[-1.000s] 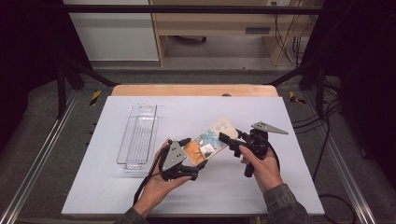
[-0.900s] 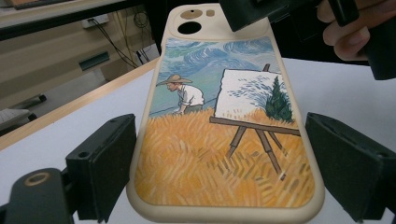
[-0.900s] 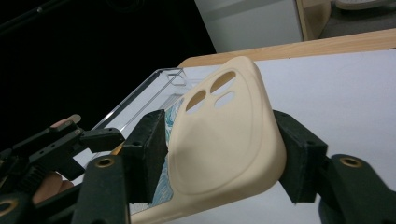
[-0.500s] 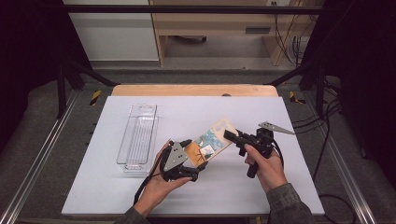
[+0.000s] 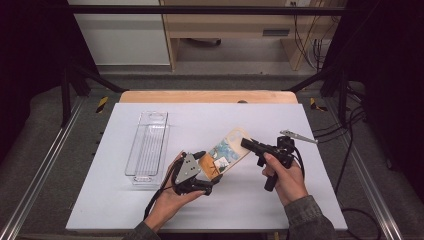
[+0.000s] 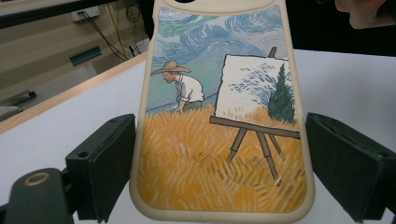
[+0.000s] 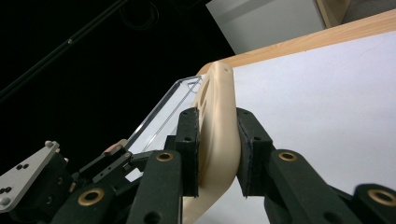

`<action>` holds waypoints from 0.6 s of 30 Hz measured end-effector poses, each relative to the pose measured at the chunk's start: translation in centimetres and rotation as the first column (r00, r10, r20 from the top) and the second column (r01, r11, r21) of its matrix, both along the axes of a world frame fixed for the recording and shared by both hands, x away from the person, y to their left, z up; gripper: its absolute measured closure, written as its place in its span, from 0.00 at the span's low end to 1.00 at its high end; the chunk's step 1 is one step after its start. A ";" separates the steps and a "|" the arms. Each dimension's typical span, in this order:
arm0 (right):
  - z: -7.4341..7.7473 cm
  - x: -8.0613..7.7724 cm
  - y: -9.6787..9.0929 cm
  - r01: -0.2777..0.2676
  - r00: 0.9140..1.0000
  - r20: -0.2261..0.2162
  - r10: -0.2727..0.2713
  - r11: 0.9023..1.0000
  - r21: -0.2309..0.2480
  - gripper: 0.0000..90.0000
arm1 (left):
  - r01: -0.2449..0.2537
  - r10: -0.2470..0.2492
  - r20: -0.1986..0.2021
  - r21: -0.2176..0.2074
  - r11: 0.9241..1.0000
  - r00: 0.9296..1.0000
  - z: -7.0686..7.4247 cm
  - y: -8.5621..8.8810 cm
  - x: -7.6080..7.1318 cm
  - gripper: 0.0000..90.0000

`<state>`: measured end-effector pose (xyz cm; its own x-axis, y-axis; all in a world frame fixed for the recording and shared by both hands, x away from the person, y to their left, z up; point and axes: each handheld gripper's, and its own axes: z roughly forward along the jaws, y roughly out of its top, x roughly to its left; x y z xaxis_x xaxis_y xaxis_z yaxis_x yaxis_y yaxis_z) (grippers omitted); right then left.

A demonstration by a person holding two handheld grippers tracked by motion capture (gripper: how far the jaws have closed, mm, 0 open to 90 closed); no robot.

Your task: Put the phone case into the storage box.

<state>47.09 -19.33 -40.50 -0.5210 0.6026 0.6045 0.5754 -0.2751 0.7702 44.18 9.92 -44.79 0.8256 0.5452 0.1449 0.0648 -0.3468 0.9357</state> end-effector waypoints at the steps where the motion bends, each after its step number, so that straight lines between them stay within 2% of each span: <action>1: 0.0 0.0 0.0 -0.001 1.000 0.001 0.001 1.000 -0.001 0.82 | 0.000 0.000 0.000 -0.002 1.000 1.000 -0.1 0.0 0.0 0.12; 3: 0.1 -0.1 0.1 -0.003 1.000 -0.002 0.003 1.000 0.007 0.83 | -0.001 0.001 0.001 0.000 1.000 1.000 -0.3 -0.1 0.0 0.12; 12: 1.4 -0.7 0.9 -0.031 0.999 0.044 0.031 1.000 0.002 0.87 | -0.010 0.010 0.014 -0.003 1.000 1.000 -0.5 -0.2 0.0 0.12; 18: 2.7 -1.2 1.8 -0.046 0.995 0.089 0.049 0.998 -0.038 0.88 | -0.017 0.018 0.025 -0.025 1.000 1.000 -0.5 -0.2 0.1 0.12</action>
<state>45.90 -17.57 -37.78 -0.6009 0.5963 0.5323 0.5153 -0.2201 0.8283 44.29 9.77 -45.24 0.8122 0.5632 0.1519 0.0467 -0.3223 0.9455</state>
